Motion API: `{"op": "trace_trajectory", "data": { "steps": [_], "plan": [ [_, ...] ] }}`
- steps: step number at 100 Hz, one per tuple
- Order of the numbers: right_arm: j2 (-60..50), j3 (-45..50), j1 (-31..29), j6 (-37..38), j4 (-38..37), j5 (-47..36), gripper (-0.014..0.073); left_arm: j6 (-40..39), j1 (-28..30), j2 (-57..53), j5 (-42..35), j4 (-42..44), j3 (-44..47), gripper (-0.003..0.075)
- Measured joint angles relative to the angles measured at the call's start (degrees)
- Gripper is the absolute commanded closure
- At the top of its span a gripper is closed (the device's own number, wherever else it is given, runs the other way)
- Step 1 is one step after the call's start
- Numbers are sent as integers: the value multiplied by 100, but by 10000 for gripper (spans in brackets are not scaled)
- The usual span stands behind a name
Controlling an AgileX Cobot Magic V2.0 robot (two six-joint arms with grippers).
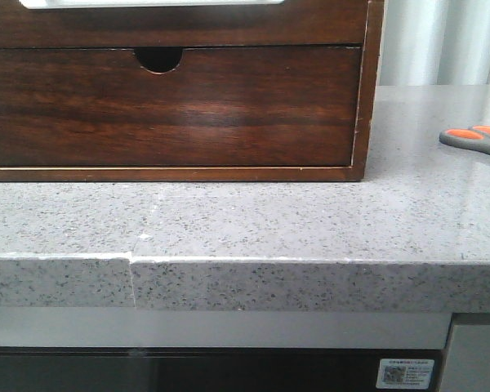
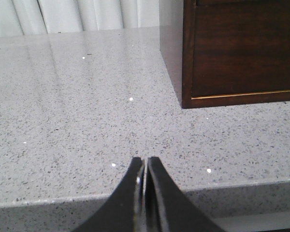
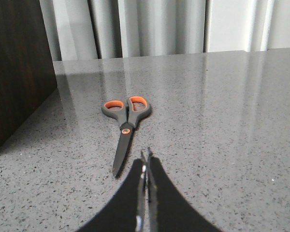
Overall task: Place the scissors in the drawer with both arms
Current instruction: 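Reach the left gripper to the white drawer handle and grasp it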
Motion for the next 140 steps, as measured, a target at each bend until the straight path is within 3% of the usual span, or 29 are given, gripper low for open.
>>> {"op": "trace_trajectory", "data": {
  "steps": [37, 38, 39, 74, 104, 129, 140],
  "plan": [
    [0, 0, 0, 0, 126, 0, 665, 0, 0, 0, -247, -324, 0, 739],
    [0, -100, 0, 0, -231, 0, 665, 0, 0, 0, -247, -333, 0, 739],
    [0, 0, 0, 0, 139, 0, 665, 0, 0, 0, -247, -333, 0, 739],
    [0, -59, 0, 0, 386, 408, 665, 0, 0, 0, -495, -439, -20, 739],
    [597, -1104, 0, 0, 561, 1375, 665, -11, 0, 119, -60, -679, -895, 739],
    [1061, -1746, 0, 0, 1022, 1461, 665, -11, 0, 531, -257, -681, -1284, 737],
    [1085, -1758, 0, 0, 1031, 1476, 665, -22, 0, 629, -285, -681, -1321, 673]
  ]
}}
